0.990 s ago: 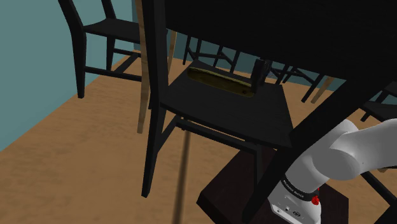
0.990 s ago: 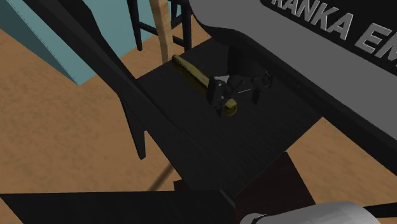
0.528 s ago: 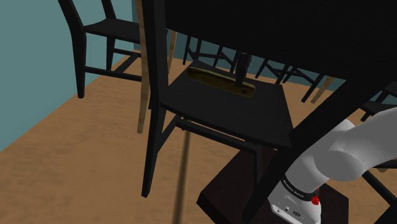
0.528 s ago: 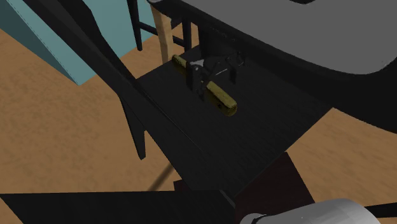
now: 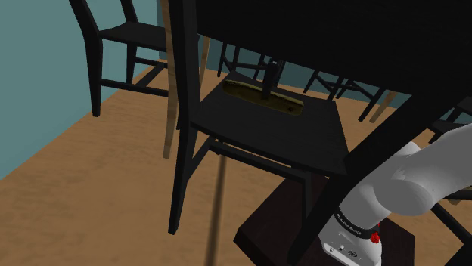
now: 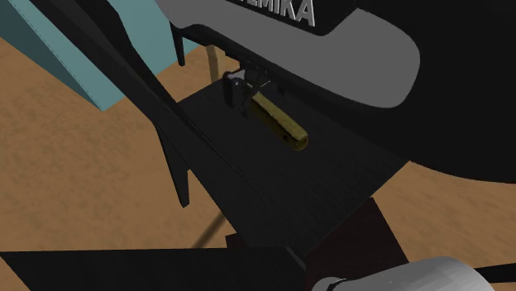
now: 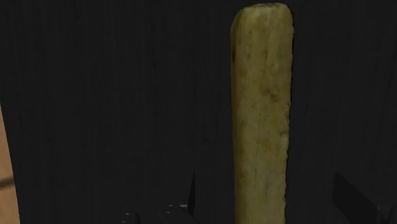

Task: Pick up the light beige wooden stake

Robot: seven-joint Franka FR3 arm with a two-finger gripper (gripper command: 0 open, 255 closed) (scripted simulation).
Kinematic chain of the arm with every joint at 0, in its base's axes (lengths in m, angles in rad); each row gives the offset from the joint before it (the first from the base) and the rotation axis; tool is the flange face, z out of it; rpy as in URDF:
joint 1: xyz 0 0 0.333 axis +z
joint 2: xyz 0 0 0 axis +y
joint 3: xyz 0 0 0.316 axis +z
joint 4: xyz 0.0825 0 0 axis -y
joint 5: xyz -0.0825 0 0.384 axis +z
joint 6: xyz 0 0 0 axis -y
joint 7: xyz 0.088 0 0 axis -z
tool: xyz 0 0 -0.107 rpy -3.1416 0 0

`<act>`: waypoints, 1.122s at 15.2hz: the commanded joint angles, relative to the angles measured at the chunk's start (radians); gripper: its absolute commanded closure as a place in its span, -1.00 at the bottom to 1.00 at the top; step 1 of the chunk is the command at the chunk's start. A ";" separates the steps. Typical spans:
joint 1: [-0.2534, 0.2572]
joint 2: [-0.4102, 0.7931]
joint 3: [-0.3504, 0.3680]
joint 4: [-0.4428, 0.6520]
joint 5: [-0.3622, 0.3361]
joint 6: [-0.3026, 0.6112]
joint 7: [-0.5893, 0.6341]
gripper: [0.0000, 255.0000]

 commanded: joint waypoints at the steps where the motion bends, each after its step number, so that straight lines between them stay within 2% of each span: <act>1: -0.001 0.006 0.001 -0.039 0.001 0.043 0.001 -1.00; 3: -0.001 0.006 0.001 -0.039 0.001 0.043 0.001 -1.00; 4: 0.000 0.005 0.001 -0.041 0.001 0.045 0.001 1.00; 13: 0.000 0.006 0.001 -0.039 0.001 0.043 0.001 1.00; 17: -0.002 0.008 -0.002 0.017 -0.001 -0.010 -0.001 1.00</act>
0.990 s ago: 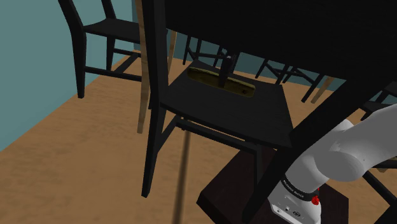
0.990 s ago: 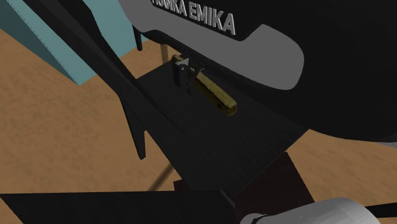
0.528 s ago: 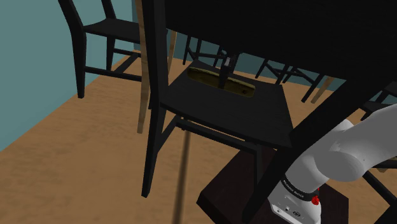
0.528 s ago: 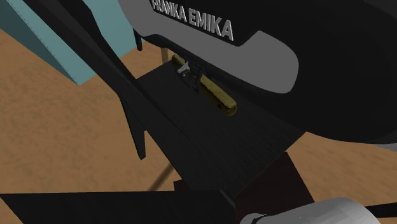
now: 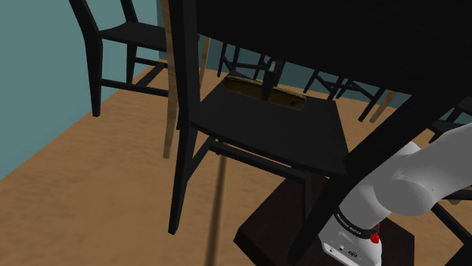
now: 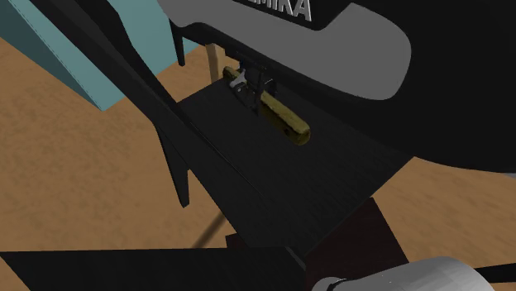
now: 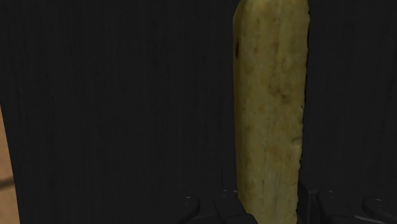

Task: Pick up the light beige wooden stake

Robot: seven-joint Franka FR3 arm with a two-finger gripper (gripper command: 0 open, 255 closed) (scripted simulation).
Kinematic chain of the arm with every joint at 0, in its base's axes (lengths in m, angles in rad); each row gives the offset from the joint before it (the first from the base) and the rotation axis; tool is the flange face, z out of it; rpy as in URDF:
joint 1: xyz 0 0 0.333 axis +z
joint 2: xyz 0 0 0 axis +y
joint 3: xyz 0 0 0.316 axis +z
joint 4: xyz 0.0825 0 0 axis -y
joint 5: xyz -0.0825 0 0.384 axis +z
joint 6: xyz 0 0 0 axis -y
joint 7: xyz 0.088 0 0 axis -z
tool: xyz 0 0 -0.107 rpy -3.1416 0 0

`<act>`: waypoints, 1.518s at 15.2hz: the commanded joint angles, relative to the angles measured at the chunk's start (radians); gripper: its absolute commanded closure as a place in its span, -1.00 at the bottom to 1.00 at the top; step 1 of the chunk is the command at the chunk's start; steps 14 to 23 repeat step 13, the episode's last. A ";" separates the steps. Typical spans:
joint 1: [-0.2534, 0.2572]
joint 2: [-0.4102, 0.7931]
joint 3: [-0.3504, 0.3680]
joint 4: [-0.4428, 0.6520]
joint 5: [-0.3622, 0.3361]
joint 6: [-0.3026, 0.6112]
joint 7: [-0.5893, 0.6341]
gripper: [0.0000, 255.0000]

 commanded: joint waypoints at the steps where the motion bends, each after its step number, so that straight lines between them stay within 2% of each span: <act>1: 0.000 0.000 -0.001 0.026 -0.001 -0.025 0.000 1.00; 11: -0.006 0.022 -0.003 0.179 -0.005 -0.157 -0.003 1.00; 23: -0.006 0.022 -0.003 0.182 -0.005 -0.159 -0.003 1.00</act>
